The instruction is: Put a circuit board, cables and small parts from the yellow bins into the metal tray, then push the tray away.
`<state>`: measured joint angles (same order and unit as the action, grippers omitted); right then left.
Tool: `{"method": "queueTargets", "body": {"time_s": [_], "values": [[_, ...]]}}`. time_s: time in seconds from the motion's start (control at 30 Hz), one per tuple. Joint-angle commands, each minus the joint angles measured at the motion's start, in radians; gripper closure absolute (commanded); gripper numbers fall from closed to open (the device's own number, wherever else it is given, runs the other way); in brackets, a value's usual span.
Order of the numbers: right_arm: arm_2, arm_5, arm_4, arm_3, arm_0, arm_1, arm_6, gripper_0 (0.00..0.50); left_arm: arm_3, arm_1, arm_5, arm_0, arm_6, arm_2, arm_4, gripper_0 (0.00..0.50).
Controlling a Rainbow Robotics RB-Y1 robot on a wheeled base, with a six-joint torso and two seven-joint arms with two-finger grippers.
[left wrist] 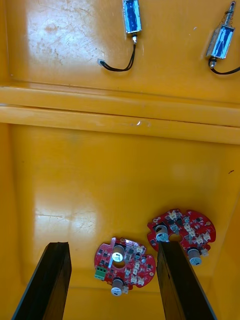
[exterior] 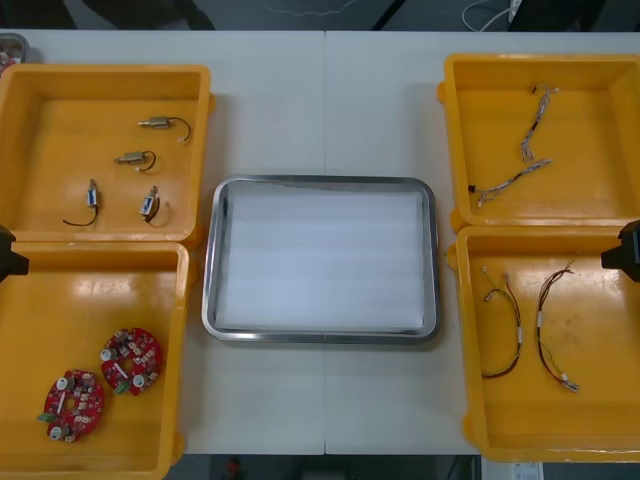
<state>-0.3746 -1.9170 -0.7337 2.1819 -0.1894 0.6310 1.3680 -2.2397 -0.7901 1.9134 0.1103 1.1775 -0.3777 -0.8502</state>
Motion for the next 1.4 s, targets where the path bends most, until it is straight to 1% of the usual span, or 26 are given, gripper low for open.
{"method": "queueTargets", "body": {"time_s": [0.03, 1.4], "values": [[-0.021, -0.003, -0.007, 0.010, 0.013, 0.041, -0.030, 0.000, -0.026, 0.005, 0.006, -0.017, 0.090, 0.011, -0.003, 0.000], [-0.021, -0.003, -0.007, 0.010, 0.013, 0.041, -0.030, 0.000, -0.026, 0.005, 0.006, -0.017, 0.090, 0.011, -0.003, 0.000]]}}
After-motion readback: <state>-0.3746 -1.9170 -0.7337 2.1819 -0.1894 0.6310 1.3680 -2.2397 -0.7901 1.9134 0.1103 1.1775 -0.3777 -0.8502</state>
